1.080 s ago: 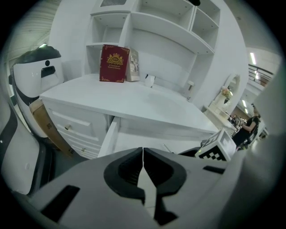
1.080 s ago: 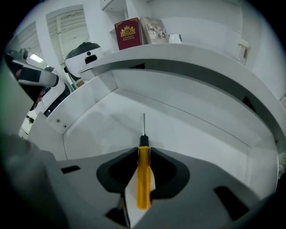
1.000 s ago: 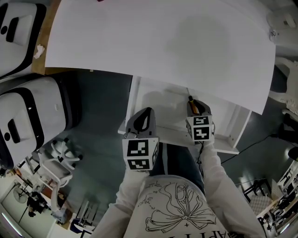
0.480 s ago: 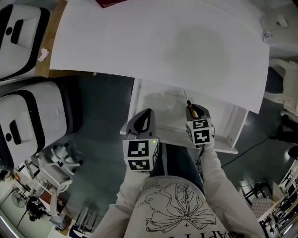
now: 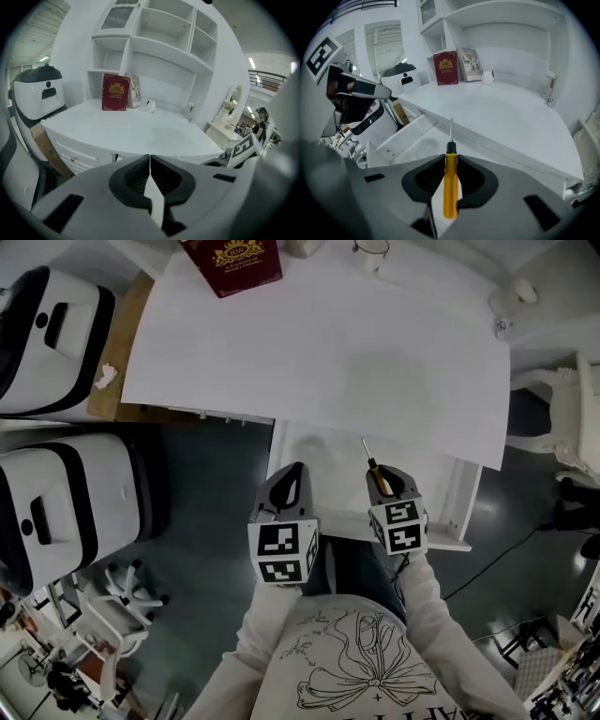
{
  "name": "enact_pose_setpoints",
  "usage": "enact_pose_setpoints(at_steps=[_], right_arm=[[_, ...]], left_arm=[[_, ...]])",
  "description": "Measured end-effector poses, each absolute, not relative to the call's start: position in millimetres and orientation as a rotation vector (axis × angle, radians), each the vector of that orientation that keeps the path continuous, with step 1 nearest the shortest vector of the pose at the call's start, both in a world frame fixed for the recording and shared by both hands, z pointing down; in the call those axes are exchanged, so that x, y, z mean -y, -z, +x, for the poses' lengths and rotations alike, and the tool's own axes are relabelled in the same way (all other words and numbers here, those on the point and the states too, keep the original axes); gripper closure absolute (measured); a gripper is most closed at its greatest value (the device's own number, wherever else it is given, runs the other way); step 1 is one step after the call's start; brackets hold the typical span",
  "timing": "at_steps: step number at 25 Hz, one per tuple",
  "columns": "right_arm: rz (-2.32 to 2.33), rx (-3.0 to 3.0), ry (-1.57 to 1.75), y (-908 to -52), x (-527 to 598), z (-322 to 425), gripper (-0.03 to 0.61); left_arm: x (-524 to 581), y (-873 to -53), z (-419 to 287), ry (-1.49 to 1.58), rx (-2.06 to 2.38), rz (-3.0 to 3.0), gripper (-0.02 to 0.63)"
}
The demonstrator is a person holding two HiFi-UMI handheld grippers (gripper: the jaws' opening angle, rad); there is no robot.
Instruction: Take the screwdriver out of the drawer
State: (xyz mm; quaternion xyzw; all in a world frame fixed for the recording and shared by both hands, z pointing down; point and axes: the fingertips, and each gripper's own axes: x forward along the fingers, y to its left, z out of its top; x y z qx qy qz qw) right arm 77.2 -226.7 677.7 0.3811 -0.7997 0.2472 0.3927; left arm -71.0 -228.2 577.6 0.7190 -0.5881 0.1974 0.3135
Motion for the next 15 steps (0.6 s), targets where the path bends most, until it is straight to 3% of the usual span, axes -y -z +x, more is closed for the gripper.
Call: enact_pose_setpoints(at_steps=[15], right_arm=[[1.306, 2.188, -0.459, -524, 268, 84, 0.5]], left_arm=[[248, -467, -69, -0.377, 1.662, 2.079, 0.604]])
